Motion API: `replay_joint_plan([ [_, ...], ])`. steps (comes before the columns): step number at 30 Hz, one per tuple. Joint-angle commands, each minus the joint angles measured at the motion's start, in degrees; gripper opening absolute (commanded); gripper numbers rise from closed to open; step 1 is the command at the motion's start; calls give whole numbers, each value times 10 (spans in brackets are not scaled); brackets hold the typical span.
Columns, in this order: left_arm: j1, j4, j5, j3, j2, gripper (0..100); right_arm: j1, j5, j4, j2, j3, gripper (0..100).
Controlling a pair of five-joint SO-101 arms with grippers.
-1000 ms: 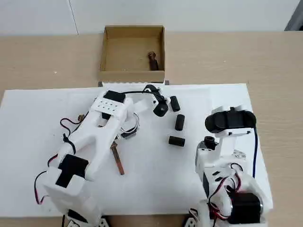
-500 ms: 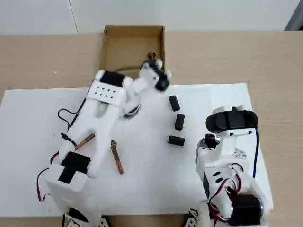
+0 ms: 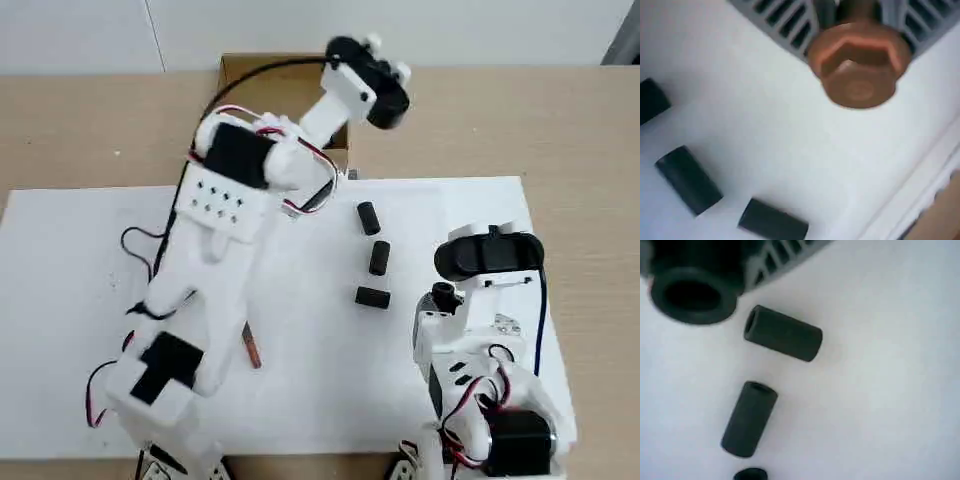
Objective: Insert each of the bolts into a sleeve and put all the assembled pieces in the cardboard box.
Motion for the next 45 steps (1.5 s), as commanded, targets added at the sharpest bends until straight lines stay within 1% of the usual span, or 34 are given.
replay_joint_plan([
  [1, 12, 3, 8, -26, -72, 5, 1, 6, -9, -4, -15, 3],
  [4, 18, 4, 15, -26, -101, 5, 1, 25, -9, -4, 12, 3],
  [6, 18, 5, 42, -26, -118, 5, 1, 47, -13, -4, 28, 3],
  [11, 16, 6, 109, -10, -156, 5, 1, 51, -45, -4, 34, 3],
  [16, 18, 0, 120, 79, -236, 5, 1, 55, -87, -4, 50, 3],
  [19, 17, -27, 120, 157, -297, 5, -1, 55, -107, -4, 73, 3],
  [21, 14, -50, 120, 211, -342, 5, -20, 55, -118, -4, 84, 3],
  [25, 13, -119, 121, 351, -442, 5, -64, 51, -146, -4, 100, 3],
  [28, -3, -191, 121, 470, -526, 5, -83, 50, -175, -4, 105, 3],
  [35, -61, -397, 121, 759, -719, 5, -86, 50, -239, -4, 149, 3],
  [38, -62, -477, 122, 866, -801, 5, -87, 50, -271, -4, 167, 3],
  [41, -59, -538, 124, 963, -877, 5, -87, 50, -308, -4, 186, 3],
  [42, -59, -555, 134, 994, -902, 5, -87, 50, -318, -4, 192, 3],
  [45, -60, -598, 192, 1069, -968, 5, -95, 51, -350, -4, 213, 3],
])
